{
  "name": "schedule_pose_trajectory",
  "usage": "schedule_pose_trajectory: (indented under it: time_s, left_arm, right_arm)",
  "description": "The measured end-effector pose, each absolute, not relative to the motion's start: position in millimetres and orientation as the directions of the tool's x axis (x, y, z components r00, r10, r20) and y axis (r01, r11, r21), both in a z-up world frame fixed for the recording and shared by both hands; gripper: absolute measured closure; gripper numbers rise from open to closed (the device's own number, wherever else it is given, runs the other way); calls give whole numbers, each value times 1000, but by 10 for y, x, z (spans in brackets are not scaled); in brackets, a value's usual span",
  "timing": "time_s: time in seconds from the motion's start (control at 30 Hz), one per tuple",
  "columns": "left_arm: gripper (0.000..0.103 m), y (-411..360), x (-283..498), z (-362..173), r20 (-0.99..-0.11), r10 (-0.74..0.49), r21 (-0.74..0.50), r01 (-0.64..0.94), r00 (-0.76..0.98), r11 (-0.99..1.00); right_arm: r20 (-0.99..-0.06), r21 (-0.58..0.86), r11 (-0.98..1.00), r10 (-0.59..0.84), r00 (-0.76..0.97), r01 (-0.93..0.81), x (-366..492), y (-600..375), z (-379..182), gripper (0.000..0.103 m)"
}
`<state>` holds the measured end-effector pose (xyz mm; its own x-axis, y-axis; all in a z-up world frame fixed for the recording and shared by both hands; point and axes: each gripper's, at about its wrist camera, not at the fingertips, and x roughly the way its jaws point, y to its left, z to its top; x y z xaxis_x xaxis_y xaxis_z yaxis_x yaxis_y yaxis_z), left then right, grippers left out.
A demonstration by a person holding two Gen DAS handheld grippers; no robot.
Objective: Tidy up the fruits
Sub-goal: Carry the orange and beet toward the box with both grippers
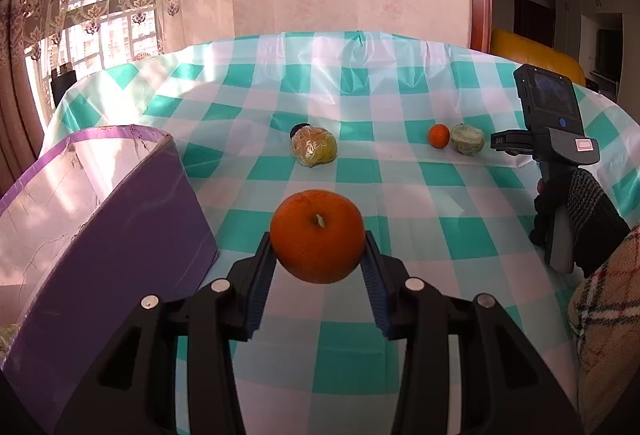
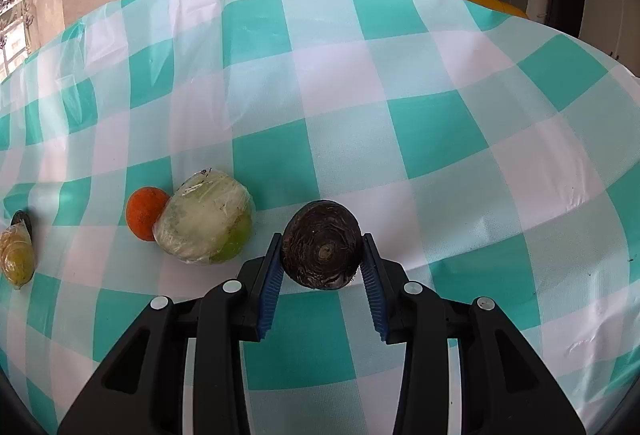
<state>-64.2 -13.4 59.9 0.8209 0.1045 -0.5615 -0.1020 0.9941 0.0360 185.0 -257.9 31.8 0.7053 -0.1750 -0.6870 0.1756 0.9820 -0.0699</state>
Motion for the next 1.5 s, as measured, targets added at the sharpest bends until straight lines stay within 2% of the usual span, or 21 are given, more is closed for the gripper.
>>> schedule_pose_trajectory:
  time_s: [0.3,0.6,1.2,1.5]
  left_arm:
    - [60,-118,-1159,1023,-456,134,49,-126,880,991]
    - [60,3,-1446,1326,-399,149,18,-155,905,988]
    - [60,1013,-2036,1709,-314,300,-85,-341,901,936]
    - [60,1532,-2250,1686,-335,385,-98,-438,860,894]
  right_arm:
    - [-648,-78,989,-147,747,127,1418,-2275,454,65]
    - [-600,-106,994,-68,797,5,751,-1821,607,65]
    - [-493,-243,934,115,863,-263,-203,-543,1124,65]
    - [-460,-320,880,179,870,-350,-534,-13,1238,65]
